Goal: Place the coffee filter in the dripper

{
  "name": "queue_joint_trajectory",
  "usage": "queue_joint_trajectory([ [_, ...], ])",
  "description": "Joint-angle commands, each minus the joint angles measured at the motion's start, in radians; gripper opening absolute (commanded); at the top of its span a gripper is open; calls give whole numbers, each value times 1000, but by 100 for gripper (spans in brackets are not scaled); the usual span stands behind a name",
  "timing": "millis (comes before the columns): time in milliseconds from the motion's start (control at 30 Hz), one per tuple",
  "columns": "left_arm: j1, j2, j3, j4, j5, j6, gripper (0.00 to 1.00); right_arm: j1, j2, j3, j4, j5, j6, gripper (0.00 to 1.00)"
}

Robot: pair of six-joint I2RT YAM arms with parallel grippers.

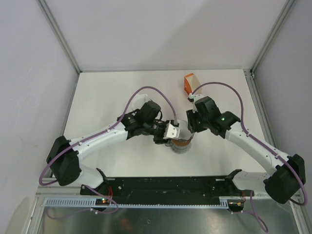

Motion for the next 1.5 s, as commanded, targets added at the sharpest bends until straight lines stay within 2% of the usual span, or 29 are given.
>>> queue_joint_trajectory([
  [0, -5, 2, 29, 0, -6, -22, 58, -8, -8, -11, 2, 19, -7, 42],
  [233, -5, -4, 102, -6, -43, -107, 70, -10, -61, -7, 30, 2, -6, 43],
  [433, -5, -9, 111, -11, -36, -127, 74, -10, -97, 2, 42, -11, -2, 44],
  [1133, -5, -27, 160, -80, 21, -148, 82, -13, -102, 43, 48, -77, -7, 48],
  [1467, -5, -18, 105, -82, 31, -102, 76, -12, -37, 33, -3, -45, -15, 47],
])
